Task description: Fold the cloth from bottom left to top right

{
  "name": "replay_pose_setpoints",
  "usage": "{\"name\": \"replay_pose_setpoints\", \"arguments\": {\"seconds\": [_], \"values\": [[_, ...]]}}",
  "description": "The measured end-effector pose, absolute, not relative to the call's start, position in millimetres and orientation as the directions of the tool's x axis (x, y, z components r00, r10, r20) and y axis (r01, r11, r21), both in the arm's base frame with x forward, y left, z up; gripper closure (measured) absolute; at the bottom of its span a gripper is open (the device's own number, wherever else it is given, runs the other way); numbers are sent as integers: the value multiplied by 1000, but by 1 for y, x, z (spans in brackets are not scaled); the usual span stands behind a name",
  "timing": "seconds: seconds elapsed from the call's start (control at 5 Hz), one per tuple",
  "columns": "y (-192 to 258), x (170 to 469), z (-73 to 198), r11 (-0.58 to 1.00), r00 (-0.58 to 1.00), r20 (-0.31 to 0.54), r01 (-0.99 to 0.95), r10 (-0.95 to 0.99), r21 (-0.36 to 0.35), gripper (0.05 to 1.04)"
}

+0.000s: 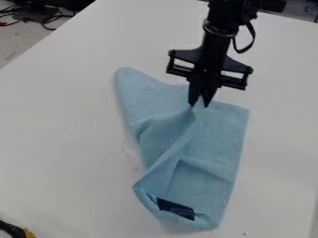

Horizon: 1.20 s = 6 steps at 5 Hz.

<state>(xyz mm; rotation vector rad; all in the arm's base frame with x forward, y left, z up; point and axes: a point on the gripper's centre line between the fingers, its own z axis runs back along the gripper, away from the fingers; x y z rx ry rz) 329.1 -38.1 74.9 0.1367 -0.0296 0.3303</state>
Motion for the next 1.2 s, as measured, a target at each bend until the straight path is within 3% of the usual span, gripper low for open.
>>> {"name": "replay_pose_setpoints", "arguments": {"seconds": [0.2, 0.6, 0.8, 1.0, 1.2], "values": [[-48, 317, 60, 930, 935, 13, -354, 354, 95, 807], [-46, 314, 65, 930, 935, 32, -356, 354, 90, 227], [-47, 315, 66, 932, 937, 35, -351, 349, 95, 77], [-51, 314, 74, 950, 958, 30, -288, 287, 121, 81], [-53, 314, 100, 958, 968, 67, -249, 242, 138, 83]]}}
